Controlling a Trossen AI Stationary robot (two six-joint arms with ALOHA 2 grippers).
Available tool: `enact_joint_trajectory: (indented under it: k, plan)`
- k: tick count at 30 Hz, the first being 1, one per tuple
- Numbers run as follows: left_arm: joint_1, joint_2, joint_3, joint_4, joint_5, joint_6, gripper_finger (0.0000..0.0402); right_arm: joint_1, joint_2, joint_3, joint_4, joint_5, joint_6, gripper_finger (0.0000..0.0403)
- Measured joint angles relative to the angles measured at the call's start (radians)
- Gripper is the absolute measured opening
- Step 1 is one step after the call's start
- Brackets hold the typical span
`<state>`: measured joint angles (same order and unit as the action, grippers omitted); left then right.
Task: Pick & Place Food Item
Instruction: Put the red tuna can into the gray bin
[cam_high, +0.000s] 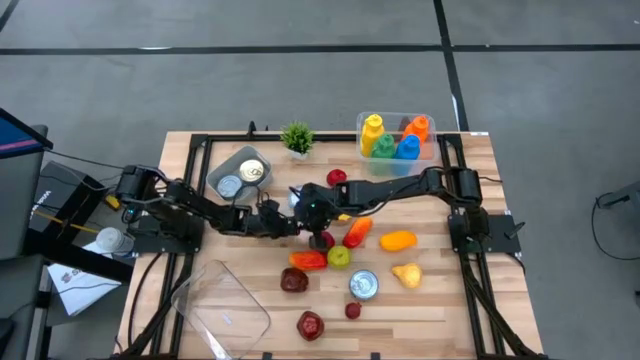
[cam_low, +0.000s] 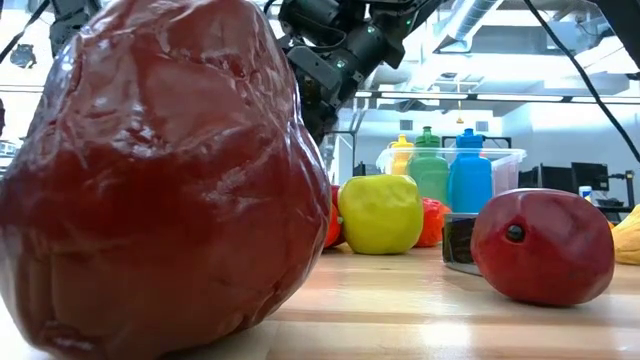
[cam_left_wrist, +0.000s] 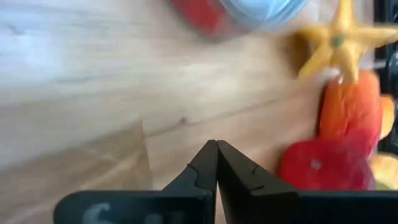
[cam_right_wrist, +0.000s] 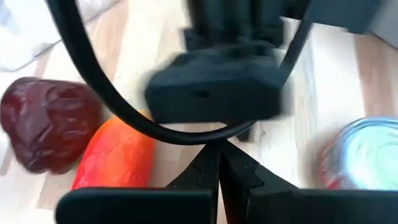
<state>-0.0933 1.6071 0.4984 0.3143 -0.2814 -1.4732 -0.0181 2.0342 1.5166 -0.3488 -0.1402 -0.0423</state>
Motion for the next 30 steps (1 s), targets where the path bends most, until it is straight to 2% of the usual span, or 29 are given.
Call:
enact_joint_trajectory:
  k: [3,6,11,14,19,25,30]
  plan:
    - [-0.006,-0.032,-0.003,-0.008,0.017,0.03,0.0,-0.004,-0.008,0.0,-0.022,0.097,0.044,0.0]
    - [-0.009,-0.103,-0.002,-0.004,-0.055,0.046,0.0,-0.041,-0.046,0.005,-0.058,0.18,0.05,0.0]
    - [0.024,-0.232,-0.001,-0.095,-0.212,0.094,0.0,-0.145,-0.069,0.002,-0.096,0.196,0.061,0.0]
    - [0.061,-0.248,-0.001,-0.161,-0.228,0.107,0.0,-0.204,-0.065,0.002,-0.085,0.192,0.06,0.0]
    - [0.083,-0.214,-0.002,-0.167,-0.237,0.107,0.0,-0.245,-0.001,0.0,-0.055,0.197,0.043,0.0]
    - [0.088,-0.153,-0.001,-0.155,-0.225,0.084,0.0,-0.215,0.091,0.0,-0.028,0.19,0.059,0.0]
    - [0.082,-0.102,-0.001,-0.148,-0.216,0.034,0.0,-0.201,0.099,0.002,-0.044,0.192,0.058,0.0]
